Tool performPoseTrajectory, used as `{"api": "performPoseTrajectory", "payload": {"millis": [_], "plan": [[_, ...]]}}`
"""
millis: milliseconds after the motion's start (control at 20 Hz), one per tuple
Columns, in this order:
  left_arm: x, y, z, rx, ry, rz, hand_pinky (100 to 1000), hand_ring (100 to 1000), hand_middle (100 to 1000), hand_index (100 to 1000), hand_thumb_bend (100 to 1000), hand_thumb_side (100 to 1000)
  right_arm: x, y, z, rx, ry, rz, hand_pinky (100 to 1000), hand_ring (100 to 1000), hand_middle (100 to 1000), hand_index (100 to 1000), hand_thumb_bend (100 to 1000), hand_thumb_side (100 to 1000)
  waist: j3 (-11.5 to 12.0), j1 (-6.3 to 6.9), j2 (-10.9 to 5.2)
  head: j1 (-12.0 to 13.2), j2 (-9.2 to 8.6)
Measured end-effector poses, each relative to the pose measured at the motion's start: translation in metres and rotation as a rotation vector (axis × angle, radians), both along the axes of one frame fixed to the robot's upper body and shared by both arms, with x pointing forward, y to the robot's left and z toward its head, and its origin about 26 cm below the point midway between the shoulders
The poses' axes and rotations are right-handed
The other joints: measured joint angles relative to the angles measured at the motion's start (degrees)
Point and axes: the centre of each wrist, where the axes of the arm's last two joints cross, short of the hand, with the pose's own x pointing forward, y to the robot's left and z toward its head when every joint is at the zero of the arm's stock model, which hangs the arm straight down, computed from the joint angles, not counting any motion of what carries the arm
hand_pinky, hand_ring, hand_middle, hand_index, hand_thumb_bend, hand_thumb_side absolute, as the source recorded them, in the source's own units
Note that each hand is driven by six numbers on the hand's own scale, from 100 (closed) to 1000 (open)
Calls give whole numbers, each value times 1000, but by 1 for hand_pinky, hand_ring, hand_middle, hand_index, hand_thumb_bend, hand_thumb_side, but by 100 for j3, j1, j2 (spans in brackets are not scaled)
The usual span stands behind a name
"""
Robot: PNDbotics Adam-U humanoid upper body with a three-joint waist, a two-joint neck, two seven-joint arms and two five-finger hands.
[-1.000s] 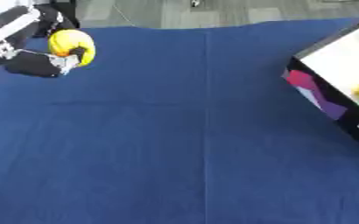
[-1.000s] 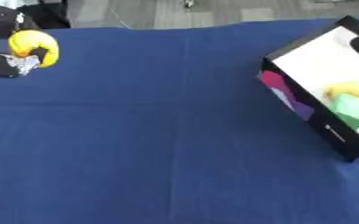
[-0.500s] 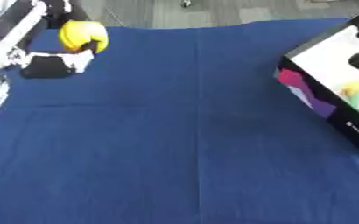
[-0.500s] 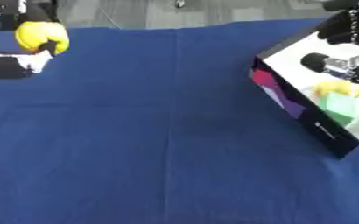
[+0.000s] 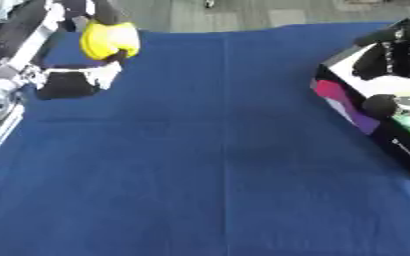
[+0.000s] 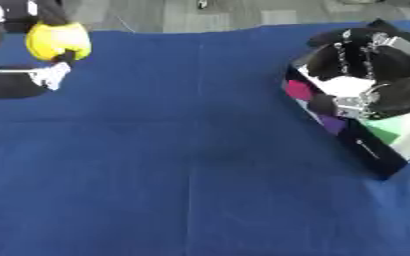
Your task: Pick up the objects with one hand, pass them to the other hand, and then place them into the box on the other side of the table.
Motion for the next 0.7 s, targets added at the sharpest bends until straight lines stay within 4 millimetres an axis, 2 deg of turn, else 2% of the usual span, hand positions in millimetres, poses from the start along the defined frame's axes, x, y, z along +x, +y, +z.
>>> {"api": "performPoseTrajectory", "payload": {"millis": [350, 600, 650, 700], "plan": [[-13, -15, 3, -6, -169, -63, 688, 620, 588, 558, 166, 100, 5, 19, 6, -10, 40, 80, 812, 770, 677, 885, 593, 223, -6, 0, 0, -57, 4], [-14, -24, -2, -21, -212, -89, 688, 617, 588, 558, 157, 100, 7, 30, 13, -12, 63, 124, 812, 772, 682, 891, 588, 229, -9, -7, 0, -95, 5], [-15, -26, -3, -26, -213, -96, 689, 617, 588, 558, 156, 100, 8, 33, 15, -11, 70, 131, 812, 775, 688, 895, 547, 247, -8, -16, 0, -102, 5], [-15, -28, -4, -30, -214, -105, 690, 618, 588, 558, 157, 100, 8, 35, 17, -13, 75, 136, 812, 776, 690, 897, 589, 236, -6, -24, 0, -108, 5]]}}
